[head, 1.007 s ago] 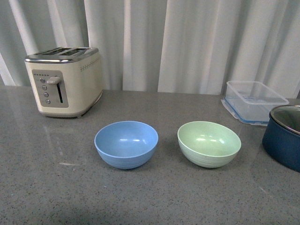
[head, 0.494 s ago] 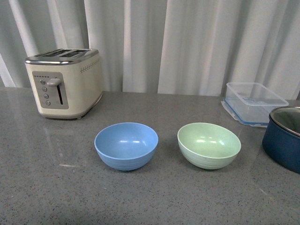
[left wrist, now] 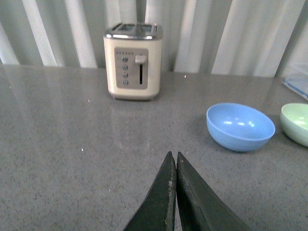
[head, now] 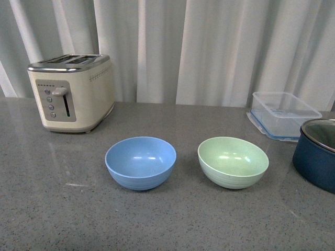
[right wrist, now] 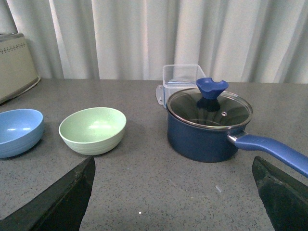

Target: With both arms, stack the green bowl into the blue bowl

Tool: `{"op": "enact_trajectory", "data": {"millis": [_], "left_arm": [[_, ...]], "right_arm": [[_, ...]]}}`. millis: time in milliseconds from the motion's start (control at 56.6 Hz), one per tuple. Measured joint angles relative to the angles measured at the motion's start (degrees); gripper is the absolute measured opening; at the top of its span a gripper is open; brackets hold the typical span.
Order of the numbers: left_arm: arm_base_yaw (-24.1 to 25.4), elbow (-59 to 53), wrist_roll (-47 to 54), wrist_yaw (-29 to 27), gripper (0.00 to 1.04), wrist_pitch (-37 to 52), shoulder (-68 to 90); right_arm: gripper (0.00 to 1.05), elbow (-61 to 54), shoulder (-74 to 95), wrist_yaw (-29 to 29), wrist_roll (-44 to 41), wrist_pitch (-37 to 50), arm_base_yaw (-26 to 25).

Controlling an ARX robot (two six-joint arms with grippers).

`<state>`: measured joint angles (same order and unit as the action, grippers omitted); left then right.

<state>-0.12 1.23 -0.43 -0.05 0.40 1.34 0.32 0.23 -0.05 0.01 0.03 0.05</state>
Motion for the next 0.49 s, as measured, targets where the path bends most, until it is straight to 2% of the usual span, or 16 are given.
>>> {"op": "enact_trajectory", "data": {"millis": [177, 494], "left_arm": [[0.0, 0.0, 0.0, 0.0, 0.06, -0.3, -1.1], [0.0, 0.0, 0.0, 0.0, 0.62, -0.4, -1.1]], "right_arm": [[0.95, 0.0, 0.0, 0.0, 0.0, 0.0, 0.0], [0.95, 0.0, 0.0, 0.0, 0.0, 0.0, 0.0]]}}
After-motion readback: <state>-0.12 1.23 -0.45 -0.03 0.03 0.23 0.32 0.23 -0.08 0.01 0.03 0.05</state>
